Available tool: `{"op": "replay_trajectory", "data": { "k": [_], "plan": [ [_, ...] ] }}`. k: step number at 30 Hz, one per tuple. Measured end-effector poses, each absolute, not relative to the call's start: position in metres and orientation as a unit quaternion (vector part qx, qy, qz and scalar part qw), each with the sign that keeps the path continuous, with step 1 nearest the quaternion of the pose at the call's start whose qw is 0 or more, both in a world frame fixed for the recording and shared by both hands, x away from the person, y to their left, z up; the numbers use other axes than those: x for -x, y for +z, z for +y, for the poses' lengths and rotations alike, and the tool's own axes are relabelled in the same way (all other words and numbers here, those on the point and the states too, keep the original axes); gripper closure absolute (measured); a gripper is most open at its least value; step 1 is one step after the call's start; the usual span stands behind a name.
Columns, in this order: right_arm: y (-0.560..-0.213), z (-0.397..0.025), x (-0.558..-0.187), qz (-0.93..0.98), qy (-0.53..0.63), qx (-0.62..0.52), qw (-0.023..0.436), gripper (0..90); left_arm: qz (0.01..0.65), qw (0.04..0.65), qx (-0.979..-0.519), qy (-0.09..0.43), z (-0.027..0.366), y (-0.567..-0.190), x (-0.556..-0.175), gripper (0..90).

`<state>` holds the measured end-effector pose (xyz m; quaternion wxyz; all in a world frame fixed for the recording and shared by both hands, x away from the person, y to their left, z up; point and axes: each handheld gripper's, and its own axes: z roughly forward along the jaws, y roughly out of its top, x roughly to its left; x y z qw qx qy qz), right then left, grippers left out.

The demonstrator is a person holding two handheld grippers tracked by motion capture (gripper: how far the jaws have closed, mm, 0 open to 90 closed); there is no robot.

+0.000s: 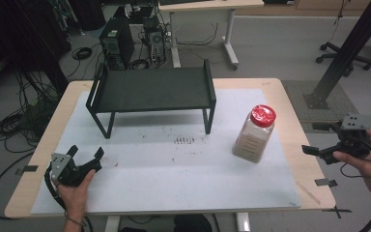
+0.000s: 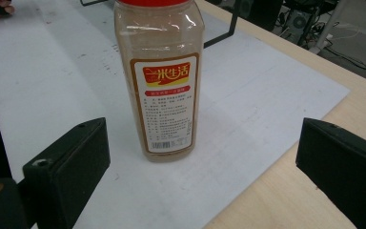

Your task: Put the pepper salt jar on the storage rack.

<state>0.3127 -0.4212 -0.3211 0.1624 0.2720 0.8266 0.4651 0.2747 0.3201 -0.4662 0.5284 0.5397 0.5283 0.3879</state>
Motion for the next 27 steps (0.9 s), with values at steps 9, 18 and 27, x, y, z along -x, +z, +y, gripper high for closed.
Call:
{"op": "replay_trajectory", "data": {
  "k": [9,18,27],
  "plan": [
    [-0.328,-0.417,-0.315,0.829,0.462,-0.273,0.159,3.9,0.528,0.530,-0.538,0.389,0.320,-0.466,-0.274,1.7],
    [-0.341,-0.409,-0.318,0.829,0.466,-0.272,0.147,3.9,0.525,0.528,-0.543,0.388,0.319,-0.466,-0.274,1.7],
    [-0.354,-0.398,-0.324,0.830,0.472,-0.265,0.138,3.8,0.524,0.527,-0.543,0.389,0.319,-0.466,-0.274,1.7]
  ]
}}
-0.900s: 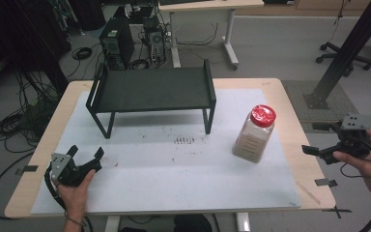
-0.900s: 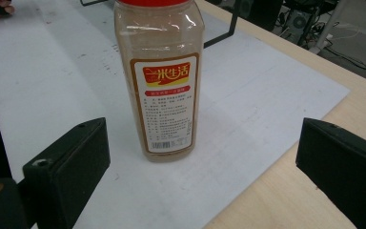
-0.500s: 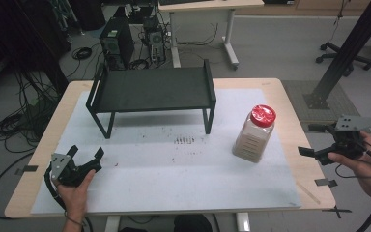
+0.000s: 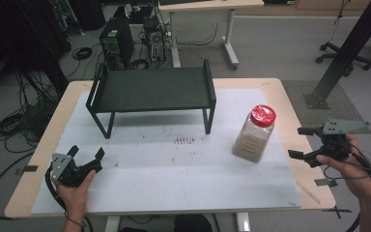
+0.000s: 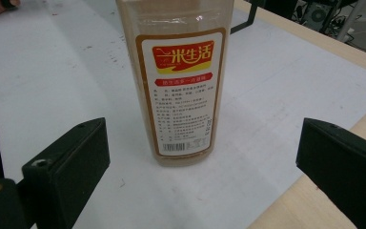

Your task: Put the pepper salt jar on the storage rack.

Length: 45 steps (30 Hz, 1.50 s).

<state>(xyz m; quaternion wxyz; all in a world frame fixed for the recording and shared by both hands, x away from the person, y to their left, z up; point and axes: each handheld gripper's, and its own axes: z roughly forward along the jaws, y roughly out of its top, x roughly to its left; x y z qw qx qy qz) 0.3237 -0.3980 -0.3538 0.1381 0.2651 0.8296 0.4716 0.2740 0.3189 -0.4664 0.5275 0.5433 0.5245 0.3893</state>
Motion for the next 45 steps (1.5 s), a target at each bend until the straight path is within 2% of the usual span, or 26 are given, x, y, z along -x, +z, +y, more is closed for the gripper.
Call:
{"op": "replay_trajectory", "data": {
  "k": [45],
  "plan": [
    [-0.393,-0.350,-0.352,0.825,0.498,-0.251,0.093,2.9,0.522,0.522,-0.551,0.389,0.318,-0.467,-0.275,2.0]
  ]
}}
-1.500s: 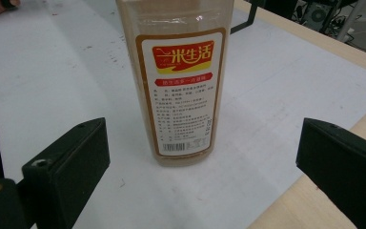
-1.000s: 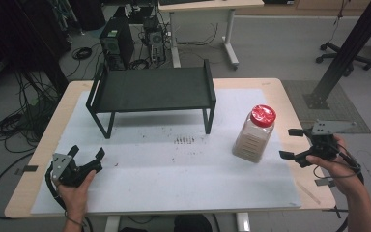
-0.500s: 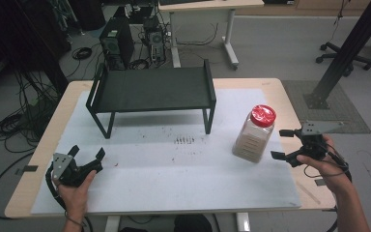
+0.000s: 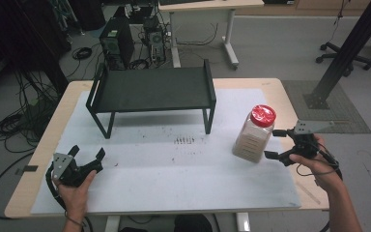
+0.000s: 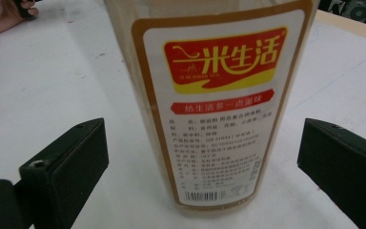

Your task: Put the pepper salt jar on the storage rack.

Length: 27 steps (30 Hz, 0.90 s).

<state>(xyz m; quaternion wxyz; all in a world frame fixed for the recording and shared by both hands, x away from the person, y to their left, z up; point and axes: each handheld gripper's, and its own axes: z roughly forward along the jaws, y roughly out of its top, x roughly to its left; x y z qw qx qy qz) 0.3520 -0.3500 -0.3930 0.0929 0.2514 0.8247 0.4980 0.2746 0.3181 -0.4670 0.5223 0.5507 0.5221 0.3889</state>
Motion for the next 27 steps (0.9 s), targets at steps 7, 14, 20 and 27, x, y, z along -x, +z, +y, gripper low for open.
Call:
{"op": "replay_trajectory", "data": {
  "k": [7,14,20,27],
  "plan": [
    [-0.395,-0.343,-0.358,0.825,0.500,-0.248,0.086,2.9,0.523,0.523,-0.550,0.387,0.319,-0.467,-0.275,2.0],
    [-0.397,-0.335,-0.363,0.823,0.506,-0.245,0.080,2.6,0.523,0.522,-0.551,0.388,0.319,-0.467,-0.275,2.0],
    [-0.399,-0.331,-0.366,0.822,0.508,-0.245,0.082,2.1,0.522,0.521,-0.553,0.387,0.318,-0.467,-0.275,2.1],
    [-0.399,-0.330,-0.369,0.819,0.512,-0.245,0.084,2.1,0.523,0.520,-0.553,0.387,0.318,-0.467,-0.275,2.0]
  ]
}}
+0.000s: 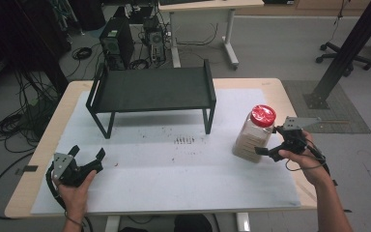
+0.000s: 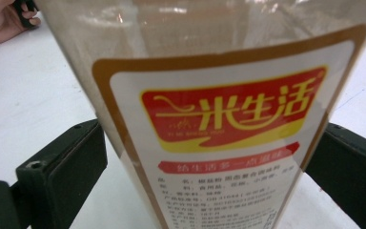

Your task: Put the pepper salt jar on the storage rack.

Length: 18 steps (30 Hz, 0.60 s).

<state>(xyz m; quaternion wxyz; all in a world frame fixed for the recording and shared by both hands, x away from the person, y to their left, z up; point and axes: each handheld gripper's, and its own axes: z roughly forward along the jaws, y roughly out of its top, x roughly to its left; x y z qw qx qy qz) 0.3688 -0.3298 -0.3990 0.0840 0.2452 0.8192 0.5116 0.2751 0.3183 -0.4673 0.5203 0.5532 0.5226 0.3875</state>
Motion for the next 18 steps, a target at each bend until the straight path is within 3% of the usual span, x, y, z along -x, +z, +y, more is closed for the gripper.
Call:
{"op": "replay_trajectory", "data": {
  "k": [18],
  "plan": [
    [-0.400,-0.319,-0.375,0.815,0.521,-0.239,0.083,2.0,0.522,0.520,-0.555,0.386,0.318,-0.468,-0.276,2.0]
  ]
}}
